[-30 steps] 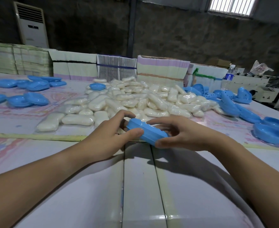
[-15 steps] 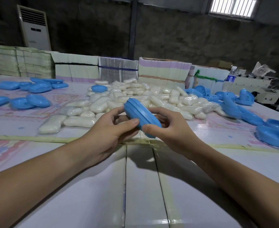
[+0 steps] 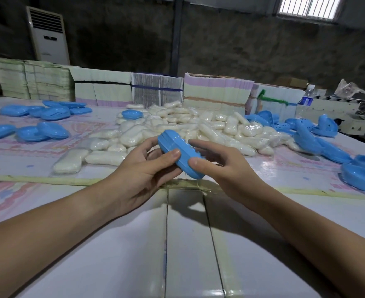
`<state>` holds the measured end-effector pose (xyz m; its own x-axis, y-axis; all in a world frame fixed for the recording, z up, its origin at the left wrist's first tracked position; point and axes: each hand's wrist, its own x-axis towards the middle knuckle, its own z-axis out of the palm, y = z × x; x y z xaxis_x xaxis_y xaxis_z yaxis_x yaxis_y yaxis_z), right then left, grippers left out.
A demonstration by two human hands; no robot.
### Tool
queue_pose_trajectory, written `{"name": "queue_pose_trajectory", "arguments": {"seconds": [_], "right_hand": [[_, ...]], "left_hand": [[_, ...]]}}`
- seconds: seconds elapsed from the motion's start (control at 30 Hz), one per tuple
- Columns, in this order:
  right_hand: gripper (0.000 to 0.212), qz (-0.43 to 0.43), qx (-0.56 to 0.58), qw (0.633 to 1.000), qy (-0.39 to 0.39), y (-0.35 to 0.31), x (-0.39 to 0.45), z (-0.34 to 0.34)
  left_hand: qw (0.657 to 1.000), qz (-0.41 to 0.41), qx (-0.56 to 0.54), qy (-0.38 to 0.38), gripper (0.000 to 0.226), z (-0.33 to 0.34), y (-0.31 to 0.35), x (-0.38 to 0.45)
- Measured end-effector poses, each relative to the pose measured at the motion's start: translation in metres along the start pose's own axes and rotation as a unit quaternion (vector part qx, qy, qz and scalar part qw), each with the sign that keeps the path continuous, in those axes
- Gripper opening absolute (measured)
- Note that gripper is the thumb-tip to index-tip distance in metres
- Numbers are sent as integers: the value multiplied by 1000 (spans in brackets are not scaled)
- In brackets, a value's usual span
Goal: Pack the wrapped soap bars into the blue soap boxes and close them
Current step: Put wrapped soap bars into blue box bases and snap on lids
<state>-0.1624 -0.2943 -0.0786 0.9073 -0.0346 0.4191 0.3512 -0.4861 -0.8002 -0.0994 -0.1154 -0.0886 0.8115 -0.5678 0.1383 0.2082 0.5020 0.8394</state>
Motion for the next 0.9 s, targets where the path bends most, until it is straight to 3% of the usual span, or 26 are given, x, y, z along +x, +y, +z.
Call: {"name": "queue_pose_trajectory", "arguments": {"seconds": [0.43,0.7,0.77,0.9], "right_hand": [[55,16,17,999,-29,5,-2,-1],[27,24,23,998,48,-2,3,-23],[32,41,-11,997,71,3,2,-37],[44,139,-225,960,93,26,5,-72]], "left_hand": [[1000,-11,-14,-8,60,-4,0,-1],[1000,-4,15,-7,62,-6,-2,2],[1000,-5,13,-2,59,-9,-3,3],[999,-4,34,-20,61,-16,-5,7]]}}
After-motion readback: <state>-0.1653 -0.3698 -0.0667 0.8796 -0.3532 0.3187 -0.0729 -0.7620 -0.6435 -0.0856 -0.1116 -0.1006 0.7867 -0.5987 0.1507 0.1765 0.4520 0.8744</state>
